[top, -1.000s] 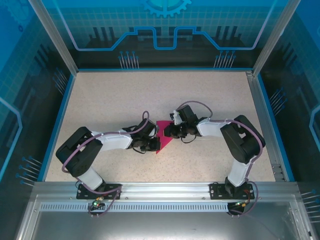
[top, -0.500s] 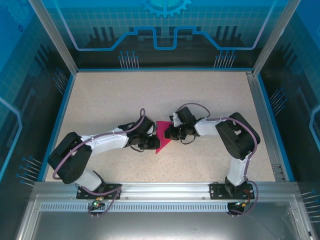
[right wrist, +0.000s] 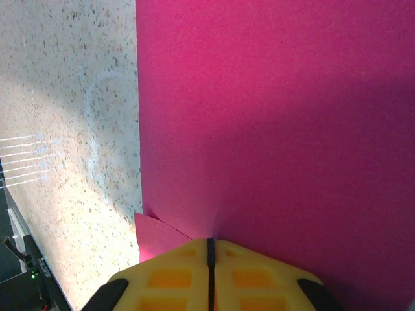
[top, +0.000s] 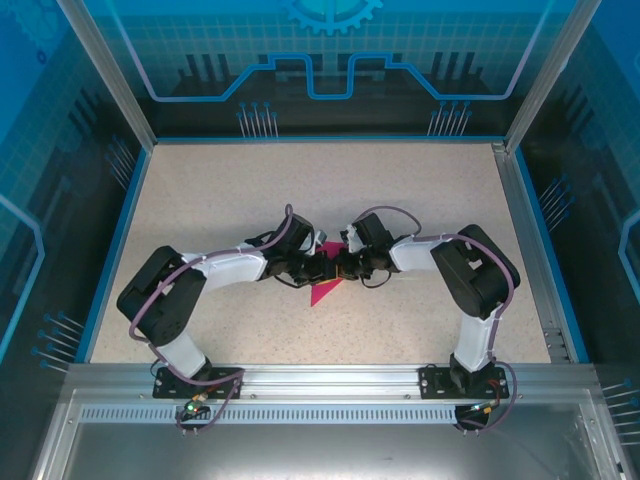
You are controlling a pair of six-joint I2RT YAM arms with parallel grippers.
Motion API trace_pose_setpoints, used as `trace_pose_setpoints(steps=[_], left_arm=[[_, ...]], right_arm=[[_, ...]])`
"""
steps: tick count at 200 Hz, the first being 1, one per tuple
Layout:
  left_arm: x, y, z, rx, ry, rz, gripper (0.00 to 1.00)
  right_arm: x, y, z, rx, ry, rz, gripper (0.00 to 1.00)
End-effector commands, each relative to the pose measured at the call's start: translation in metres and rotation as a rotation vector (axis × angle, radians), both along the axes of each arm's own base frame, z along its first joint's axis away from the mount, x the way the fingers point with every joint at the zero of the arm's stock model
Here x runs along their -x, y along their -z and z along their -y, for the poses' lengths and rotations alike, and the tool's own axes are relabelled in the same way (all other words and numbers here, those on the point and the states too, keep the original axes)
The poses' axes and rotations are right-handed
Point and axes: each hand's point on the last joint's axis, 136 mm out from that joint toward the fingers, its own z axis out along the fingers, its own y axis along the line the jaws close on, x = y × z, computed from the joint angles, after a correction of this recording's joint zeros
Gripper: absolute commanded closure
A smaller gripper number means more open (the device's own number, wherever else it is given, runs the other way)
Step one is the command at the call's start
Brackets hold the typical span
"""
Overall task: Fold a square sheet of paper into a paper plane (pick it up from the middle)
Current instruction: Third fold the triangle at the center of the table.
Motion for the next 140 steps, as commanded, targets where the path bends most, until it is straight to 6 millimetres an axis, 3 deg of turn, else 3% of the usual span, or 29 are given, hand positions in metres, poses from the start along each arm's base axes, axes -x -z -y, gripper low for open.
trace_pose_setpoints(steps=[1,28,77,140], left_arm=[[0.012,0.036,-0.006,-0.064,-0.005,-0.069,0.88],[0.017,0.041,-0.012,-0.062,-0.019,-0.076,0.91],[0.017,0.011,-0.036,-0.061,-0.106,0.047,0.92],[0.013,0.015,-0.015,0.001,-0.039,0.004,0.9]], right_arm=[[0.011,0.033,0.013,0.092,0.037,-0.07,0.91],[0.012,0.035,0.015,0.105,0.04,-0.077,0.91],[0.012,0.037,0.016,0.112,0.045,-0.084,0.91],[0.013,0.036,0.016,0.113,0.043,-0.083,0.91]])
